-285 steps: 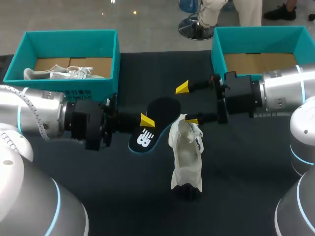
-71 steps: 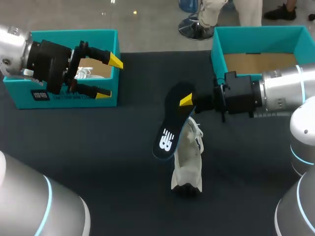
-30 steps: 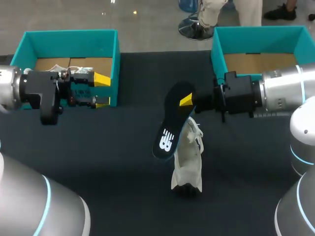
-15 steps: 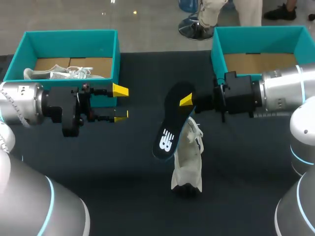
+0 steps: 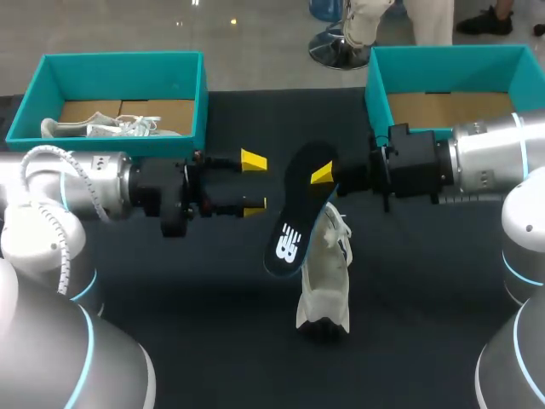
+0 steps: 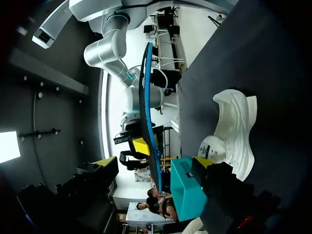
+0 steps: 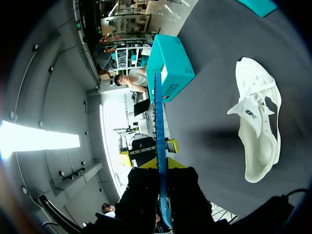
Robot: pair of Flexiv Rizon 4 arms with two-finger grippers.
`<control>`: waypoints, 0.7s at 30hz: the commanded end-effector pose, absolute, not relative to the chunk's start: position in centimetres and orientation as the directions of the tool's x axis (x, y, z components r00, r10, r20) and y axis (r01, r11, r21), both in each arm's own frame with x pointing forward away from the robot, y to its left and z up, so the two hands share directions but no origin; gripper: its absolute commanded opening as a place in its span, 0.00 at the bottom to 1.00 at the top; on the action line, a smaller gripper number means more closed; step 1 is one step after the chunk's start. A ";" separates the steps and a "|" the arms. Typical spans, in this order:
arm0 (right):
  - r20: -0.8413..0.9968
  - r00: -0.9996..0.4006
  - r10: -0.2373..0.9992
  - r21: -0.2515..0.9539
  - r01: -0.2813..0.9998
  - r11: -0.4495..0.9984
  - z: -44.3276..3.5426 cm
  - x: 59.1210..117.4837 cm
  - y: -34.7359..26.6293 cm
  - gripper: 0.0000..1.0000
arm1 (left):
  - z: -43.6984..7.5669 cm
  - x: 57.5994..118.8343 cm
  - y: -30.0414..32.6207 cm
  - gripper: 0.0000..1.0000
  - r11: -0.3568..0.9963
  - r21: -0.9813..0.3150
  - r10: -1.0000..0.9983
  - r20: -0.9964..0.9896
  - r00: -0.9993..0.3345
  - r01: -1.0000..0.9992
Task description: Take the shoe out of the shoebox, open the shoe tongue, remove and reinsert the insole, then place the shoe into the shoebox
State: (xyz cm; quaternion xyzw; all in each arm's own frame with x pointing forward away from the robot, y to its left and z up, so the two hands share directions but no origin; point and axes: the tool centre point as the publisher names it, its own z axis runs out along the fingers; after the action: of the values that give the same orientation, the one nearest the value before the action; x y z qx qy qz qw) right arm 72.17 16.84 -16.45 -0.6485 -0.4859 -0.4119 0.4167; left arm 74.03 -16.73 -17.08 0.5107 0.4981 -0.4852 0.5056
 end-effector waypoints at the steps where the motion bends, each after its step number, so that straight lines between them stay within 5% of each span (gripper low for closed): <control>1: 0.939 0.189 0.289 -0.140 0.973 -0.181 -16.5 72.3 17.1 0.00 | -17.4 74.6 -18.5 1.00 0.009 0.028 0.006 -1.000 0.028 1.000; 14: 0.939 0.189 0.289 -0.140 0.973 -0.181 -16.5 72.3 17.1 0.00 | -17.8 74.9 -19.5 1.00 0.022 -0.008 -0.003 -1.000 -0.008 1.000; 19: 0.939 0.189 0.289 -0.140 0.973 -0.181 -16.5 72.3 17.1 0.00 | -17.8 74.9 -20.1 0.62 0.023 -0.021 -0.007 -1.000 -0.021 1.000; 21: 0.939 0.189 0.289 -0.140 0.973 -0.181 -16.5 72.3 17.1 0.00 | -17.8 74.8 -20.4 0.60 0.019 -0.030 -0.010 -0.999 -0.030 0.999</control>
State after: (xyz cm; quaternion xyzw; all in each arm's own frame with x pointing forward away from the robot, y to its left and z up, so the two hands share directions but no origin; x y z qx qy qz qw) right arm 72.17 16.84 -16.45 -0.6485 -0.4859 -0.4119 0.4167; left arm 74.75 -19.75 -17.68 0.4868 0.5097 -0.5045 0.4987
